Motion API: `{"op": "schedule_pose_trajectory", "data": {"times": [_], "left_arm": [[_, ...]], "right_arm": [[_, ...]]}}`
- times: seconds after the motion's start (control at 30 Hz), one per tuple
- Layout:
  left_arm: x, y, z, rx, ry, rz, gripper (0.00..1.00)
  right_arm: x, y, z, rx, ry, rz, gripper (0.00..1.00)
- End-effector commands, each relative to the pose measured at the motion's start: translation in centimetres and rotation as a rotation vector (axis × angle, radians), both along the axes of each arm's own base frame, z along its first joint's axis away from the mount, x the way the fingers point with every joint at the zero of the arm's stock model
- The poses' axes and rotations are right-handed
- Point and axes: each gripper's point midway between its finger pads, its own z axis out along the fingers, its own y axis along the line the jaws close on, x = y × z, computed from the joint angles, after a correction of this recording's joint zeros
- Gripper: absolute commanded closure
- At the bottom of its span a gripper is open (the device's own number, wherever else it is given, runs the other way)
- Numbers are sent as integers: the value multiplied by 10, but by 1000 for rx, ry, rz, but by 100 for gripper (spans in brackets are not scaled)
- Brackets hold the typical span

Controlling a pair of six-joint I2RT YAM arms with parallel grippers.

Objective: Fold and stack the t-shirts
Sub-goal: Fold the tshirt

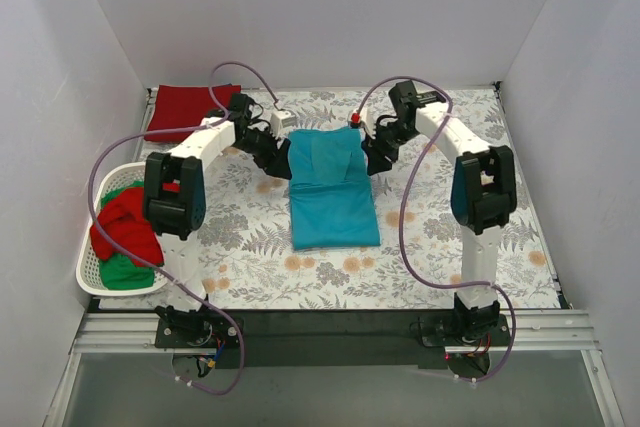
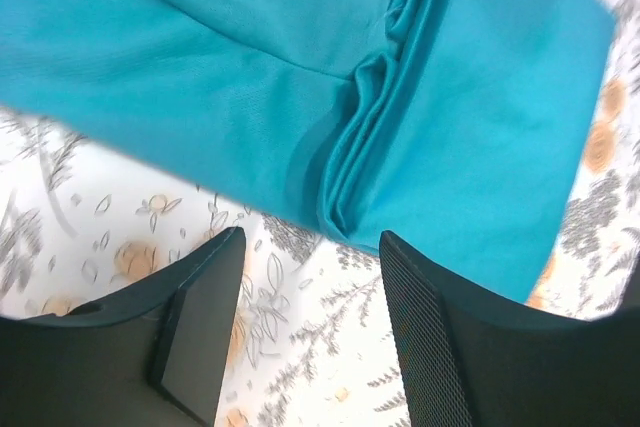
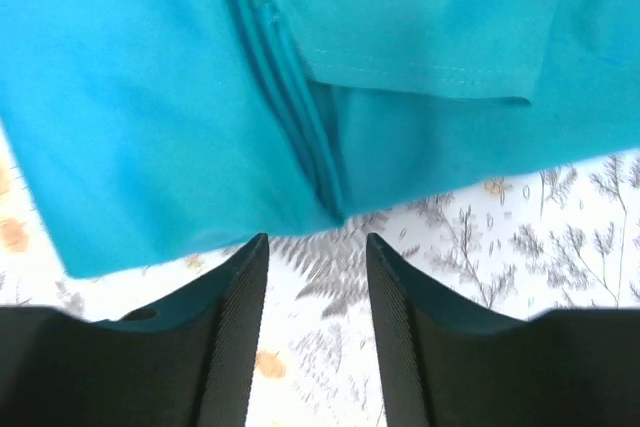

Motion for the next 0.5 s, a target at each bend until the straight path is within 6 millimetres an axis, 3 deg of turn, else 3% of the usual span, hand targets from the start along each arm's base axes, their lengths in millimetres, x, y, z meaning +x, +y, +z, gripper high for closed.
{"op": "schedule_pose_trajectory", "data": {"times": [0.0, 0.07, 0.1, 0.17, 0.3, 0.33, 0.4, 0.47], "left_arm": [[-15, -6, 72, -122, -85, 28, 45], [-33, -14, 81, -155, -45, 33, 51], [-47, -16, 73, -156, -2, 27, 55], [-71, -28, 71, -193, 77, -5, 63], [-122, -53, 75, -253, 219, -56, 65], [-143, -61, 67, -247, 285, -61, 65], [-165, -69, 57, -244, 310, -86, 65], [-175, -71, 46, -234, 372, -63, 65]], "right_arm": [[-30, 7, 62, 125, 21, -48, 55], [-48, 11, 60, 153, 114, -80, 63], [-58, 17, 66, 191, 145, -71, 70], [-73, 21, 62, 211, 222, -81, 73], [-115, 31, 52, 248, 393, -71, 76], [-124, 36, 52, 251, 425, -63, 78], [-141, 38, 42, 242, 481, -53, 78], [-156, 41, 30, 214, 509, -30, 78]]}}
